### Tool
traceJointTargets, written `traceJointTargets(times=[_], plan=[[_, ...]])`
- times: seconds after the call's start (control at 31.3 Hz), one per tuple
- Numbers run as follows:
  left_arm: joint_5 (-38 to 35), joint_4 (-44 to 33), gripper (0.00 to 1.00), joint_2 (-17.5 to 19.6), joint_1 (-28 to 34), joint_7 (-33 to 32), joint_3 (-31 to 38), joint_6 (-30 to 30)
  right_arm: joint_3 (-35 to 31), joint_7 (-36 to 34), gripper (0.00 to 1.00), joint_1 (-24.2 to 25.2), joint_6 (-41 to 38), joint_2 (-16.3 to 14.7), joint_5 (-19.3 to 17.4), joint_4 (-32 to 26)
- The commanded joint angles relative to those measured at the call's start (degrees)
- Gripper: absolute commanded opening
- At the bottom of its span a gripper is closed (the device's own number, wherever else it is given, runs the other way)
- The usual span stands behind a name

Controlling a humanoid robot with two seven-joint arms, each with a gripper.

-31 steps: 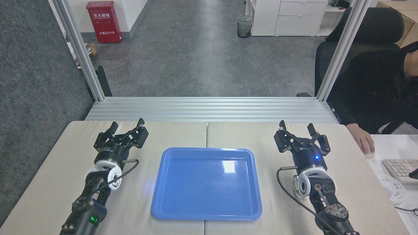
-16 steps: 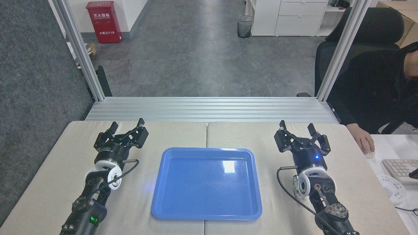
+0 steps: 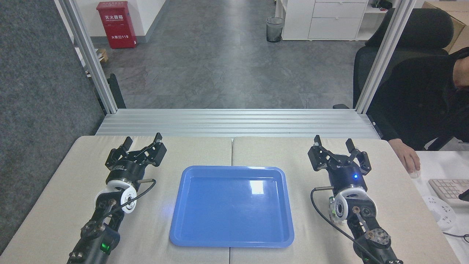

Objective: Pick up switch part and place in tray

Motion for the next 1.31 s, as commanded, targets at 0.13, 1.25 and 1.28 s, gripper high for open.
traceJointTargets(times=[0.13, 1.25, 1.28], plan=[[0.0, 0.0, 1.00, 0.0, 0.0, 0.0, 0.0, 0.0, 0.0, 0.0, 0.98, 0.0, 0.0, 0.1, 0.0, 0.0], [0.0, 0.0, 1.00, 0.0, 0.0, 0.0, 0.0, 0.0, 5.5, 13.5, 0.98, 13.4, 6.7, -7.6, 7.9, -5.6], [0.0, 0.0, 1.00, 0.0, 0.0, 0.0, 0.0, 0.0, 5.5, 13.5, 0.98, 13.9, 6.6, -7.6, 8.1, -5.6]])
